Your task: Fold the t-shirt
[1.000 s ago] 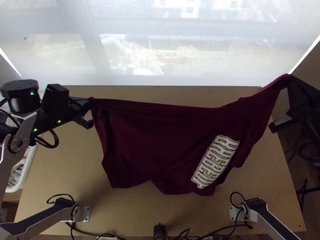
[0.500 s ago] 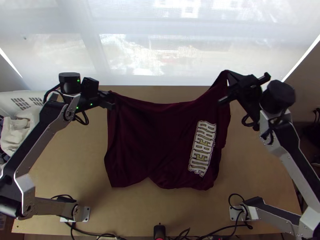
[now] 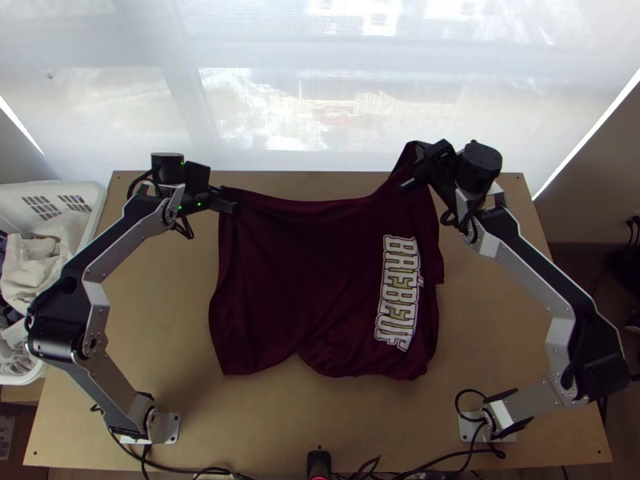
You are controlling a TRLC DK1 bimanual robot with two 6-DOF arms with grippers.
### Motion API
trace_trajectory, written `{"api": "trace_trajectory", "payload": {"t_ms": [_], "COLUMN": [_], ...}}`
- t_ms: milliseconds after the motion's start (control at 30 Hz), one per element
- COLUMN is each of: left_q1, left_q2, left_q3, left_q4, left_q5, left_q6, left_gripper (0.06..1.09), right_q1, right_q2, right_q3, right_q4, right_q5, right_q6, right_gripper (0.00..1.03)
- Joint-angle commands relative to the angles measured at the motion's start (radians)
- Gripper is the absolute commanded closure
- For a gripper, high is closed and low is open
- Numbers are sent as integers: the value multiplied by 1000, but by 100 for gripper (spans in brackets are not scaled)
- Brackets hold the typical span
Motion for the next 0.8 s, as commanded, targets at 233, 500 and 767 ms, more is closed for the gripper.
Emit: {"api": "trace_trajectory", "payload": {"t_ms": [233,500,767], "left_q1": [100,108,108], "left_q2": [218,343,511], "left_q3": [152,248,466], "left_q4": [53,121,132], "left_q5": [-78,-139,-192], "left_q6": [21,25,32], "left_gripper": [105,105,105], "right_q1": [-18,-18,-21], "right_q2": [303,467,621], "right_q3": [204,376,525], "right_q4": [56,56,56], "right_q5": [27,40,50], "right_q6": [-15,-44,-71], "right_gripper": [100,100,100]}}
